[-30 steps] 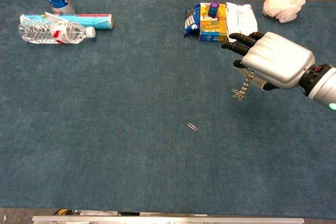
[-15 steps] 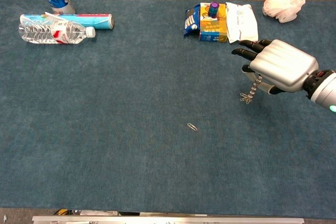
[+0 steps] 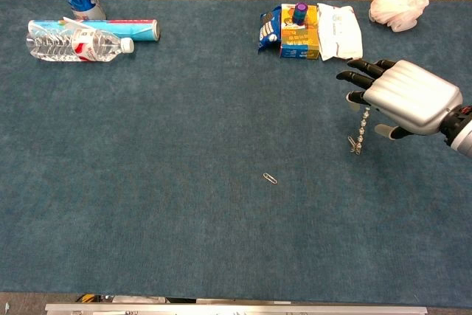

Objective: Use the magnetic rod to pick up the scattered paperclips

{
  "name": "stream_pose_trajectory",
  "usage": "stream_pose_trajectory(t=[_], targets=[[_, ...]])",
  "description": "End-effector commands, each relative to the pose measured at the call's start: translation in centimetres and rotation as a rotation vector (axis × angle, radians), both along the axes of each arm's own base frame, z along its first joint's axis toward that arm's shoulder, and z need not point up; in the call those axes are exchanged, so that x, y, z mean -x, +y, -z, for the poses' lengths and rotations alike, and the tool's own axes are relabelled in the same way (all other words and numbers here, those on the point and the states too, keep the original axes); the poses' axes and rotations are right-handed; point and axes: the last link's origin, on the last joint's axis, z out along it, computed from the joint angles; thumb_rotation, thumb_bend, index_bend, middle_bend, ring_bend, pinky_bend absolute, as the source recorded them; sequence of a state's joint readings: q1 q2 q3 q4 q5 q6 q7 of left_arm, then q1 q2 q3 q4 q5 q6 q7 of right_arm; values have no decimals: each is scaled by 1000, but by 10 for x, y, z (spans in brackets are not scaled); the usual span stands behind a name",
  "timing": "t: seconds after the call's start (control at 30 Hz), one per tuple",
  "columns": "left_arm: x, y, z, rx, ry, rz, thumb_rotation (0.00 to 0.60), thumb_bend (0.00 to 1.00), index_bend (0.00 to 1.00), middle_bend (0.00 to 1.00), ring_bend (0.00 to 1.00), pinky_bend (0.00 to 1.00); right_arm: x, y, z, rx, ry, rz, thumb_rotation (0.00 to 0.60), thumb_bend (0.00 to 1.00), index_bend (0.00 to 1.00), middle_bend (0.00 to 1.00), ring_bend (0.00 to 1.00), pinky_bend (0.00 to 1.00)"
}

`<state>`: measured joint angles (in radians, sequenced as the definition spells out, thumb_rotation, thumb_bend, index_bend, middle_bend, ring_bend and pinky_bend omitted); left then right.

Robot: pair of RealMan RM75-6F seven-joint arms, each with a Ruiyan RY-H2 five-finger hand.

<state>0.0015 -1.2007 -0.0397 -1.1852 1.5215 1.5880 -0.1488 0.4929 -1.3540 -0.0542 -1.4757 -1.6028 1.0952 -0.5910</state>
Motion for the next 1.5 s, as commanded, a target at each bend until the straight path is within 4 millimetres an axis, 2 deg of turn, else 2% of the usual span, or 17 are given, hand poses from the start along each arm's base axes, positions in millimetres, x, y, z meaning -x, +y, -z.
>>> stream_pose_trajectory(t=[0.03,0.13,0.3,0.53,0.87,1.17,1.5], targets=[[-1,0,0,1,2,2,600,11,478,456,279,457,2,2,-4,6,-7,1,600,176,339,137,1,251],[-3,1,0,1,3,7,600,11,478,456,279,458,2,5,-12,24,-27,-2,600,168,301,137,1,251],[-7,2,0,-3,7,29,600,11,481,460,285,464,4,9,-32,81,-83,-4,600,169,299,138,1,251],[-18,5,2,4,22,90,600,11,489,470,302,474,19,13,-73,211,-150,40,600,170,299,149,1,251],[-36,8,3,14,32,170,600,11,497,477,309,490,42,41,-114,332,-293,69,600,170,299,174,1,251],[-42,9,5,23,45,206,600,11,501,482,312,496,72,69,-126,407,-325,195,600,170,299,174,1,251],[-41,8,8,20,37,208,600,11,501,482,312,496,102,80,-121,418,-340,317,600,170,299,174,1,251]])
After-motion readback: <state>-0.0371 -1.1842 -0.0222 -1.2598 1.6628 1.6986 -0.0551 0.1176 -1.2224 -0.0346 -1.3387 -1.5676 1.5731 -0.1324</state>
